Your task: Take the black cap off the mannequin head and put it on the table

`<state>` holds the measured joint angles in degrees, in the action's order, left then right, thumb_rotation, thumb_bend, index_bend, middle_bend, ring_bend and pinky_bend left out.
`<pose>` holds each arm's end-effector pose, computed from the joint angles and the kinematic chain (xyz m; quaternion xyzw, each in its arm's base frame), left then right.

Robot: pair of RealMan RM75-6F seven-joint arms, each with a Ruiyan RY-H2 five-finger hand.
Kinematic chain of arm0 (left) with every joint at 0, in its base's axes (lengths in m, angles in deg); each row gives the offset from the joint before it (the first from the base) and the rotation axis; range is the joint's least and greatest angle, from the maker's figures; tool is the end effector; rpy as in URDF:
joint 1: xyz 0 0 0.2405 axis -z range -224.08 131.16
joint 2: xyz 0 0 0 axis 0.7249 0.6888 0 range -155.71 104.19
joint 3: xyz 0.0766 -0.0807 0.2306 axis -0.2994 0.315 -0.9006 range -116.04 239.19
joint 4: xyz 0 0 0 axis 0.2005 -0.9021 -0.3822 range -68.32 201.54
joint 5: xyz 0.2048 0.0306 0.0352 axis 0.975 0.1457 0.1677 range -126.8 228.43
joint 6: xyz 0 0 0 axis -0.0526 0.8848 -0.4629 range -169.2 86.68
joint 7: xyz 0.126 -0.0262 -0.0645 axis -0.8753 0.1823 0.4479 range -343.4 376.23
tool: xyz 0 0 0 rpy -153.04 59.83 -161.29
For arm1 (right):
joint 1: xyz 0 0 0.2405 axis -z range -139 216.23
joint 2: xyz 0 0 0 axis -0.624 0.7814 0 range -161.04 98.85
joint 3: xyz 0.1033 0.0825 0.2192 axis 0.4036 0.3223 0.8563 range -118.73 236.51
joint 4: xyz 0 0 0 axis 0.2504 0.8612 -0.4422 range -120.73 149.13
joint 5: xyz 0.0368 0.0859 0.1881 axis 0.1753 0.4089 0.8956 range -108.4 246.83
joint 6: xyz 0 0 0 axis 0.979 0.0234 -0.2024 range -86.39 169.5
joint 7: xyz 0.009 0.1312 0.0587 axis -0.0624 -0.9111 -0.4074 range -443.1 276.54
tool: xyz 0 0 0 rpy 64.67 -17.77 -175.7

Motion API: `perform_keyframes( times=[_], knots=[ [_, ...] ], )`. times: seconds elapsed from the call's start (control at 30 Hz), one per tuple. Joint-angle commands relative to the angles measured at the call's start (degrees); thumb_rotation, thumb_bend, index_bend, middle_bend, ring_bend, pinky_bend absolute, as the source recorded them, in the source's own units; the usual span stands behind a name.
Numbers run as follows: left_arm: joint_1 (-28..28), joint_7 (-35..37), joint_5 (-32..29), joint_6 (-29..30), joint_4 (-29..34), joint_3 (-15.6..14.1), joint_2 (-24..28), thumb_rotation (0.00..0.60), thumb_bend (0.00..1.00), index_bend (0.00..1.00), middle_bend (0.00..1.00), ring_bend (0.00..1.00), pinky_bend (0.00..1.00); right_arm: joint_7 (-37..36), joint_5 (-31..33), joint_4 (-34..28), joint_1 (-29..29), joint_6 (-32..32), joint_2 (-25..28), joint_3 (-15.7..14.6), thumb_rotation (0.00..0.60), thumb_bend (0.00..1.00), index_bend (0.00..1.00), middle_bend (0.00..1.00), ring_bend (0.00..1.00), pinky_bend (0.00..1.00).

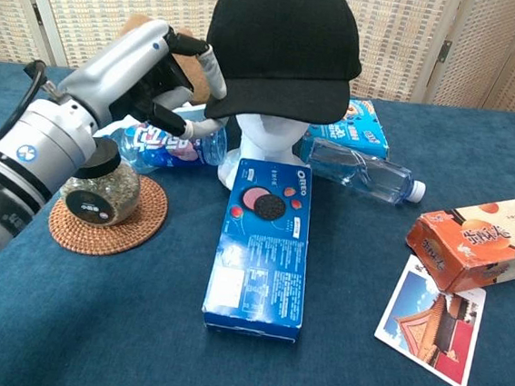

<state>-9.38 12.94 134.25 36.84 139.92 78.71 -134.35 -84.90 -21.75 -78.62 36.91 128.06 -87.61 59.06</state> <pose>-0.0925 0.3206 -0.0327 -0.5744 -0.3684 -0.6218 0.3844 -0.3183 -0.1539 0.1927 0.6299 -0.3640 0.3520 0.5889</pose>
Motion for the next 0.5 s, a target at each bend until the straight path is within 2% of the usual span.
perform_keyframes(
  times=[0.03, 0.23, 0.5],
  knots=[
    [0.18, 0.84, -0.71, 0.25, 0.05, 0.84, 0.01, 0.6, 0.25, 0.53, 1.0, 1.0, 1.0, 0.07, 0.02, -0.04, 0.0, -0.02, 0.0, 0.01, 0.6, 0.19, 0.08, 0.02, 0.0, 0.0],
    [0.38, 3.29, -1.64, 0.73, -0.1, 1.98, 0.12, 0.6, 0.27, 0.56, 1.0, 1.0, 1.0, 0.35, 0.01, -0.26, -0.06, -0.16, 0.02, 0.01, 0.6, 0.19, 0.08, 0.02, 0.0, 0.0],
    [0.79, 5.81, -1.73, 0.8, -0.08, 2.1, 0.32, 0.6, 0.29, 0.6, 1.0, 1.0, 1.0, 0.78, 0.05, -0.73, -0.05, -0.17, 0.21, 0.05, 0.6, 0.19, 0.08, 0.02, 0.0, 0.0]
  ],
)
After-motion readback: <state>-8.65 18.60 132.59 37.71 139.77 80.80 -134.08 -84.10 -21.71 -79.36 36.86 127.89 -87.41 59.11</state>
